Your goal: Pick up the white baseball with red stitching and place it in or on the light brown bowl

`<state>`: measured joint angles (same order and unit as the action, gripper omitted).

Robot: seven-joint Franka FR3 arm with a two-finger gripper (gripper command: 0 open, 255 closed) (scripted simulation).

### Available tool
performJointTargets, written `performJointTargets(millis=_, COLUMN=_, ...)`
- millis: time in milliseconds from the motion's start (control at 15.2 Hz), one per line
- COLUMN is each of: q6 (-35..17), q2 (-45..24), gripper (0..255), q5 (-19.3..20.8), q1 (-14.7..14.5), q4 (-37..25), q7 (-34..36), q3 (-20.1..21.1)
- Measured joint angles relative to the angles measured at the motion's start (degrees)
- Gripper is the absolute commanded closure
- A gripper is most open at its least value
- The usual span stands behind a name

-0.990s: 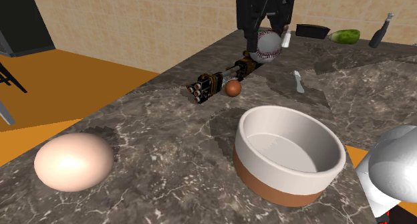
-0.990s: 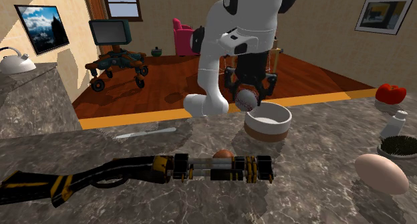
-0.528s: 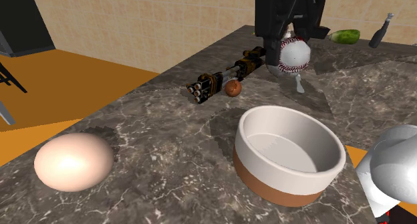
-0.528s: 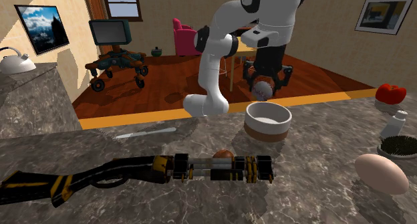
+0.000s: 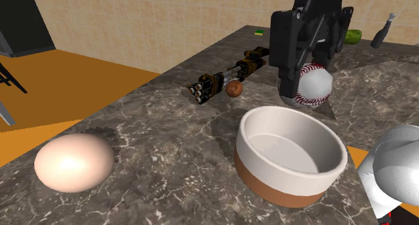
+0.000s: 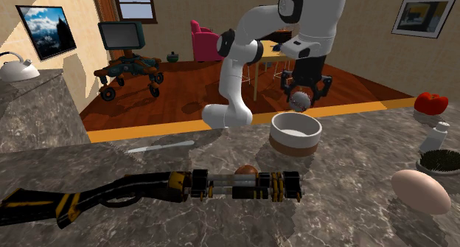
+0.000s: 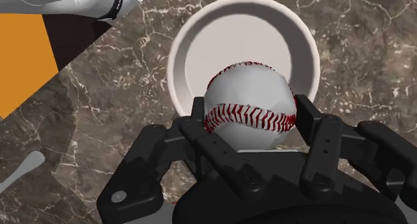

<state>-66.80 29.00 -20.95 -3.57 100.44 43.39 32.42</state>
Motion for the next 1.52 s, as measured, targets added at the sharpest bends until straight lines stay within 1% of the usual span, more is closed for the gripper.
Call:
performJointTargets(millis=594, q6=-6.1, q2=3.7, gripper=255, q5=-1.1, q1=-0.9, q4=9.7, q7=-2.0, q3=0.2)
performJointTargets(millis=1056, q6=-6.7, q2=3.9, gripper=255, q5=-1.2, q1=-0.9, q4=10.5, q7=-2.2, q3=0.3)
performJointTargets(millis=1122, q6=-6.7, q2=3.9, gripper=0, q5=-1.2, q1=-0.9, q4=10.5, q7=-2.2, q3=0.3)
performJointTargets(millis=1518, q6=-6.7, q2=3.9, gripper=0, q5=-1.2, q1=-0.9, q4=10.5, q7=-2.2, q3=0.3)
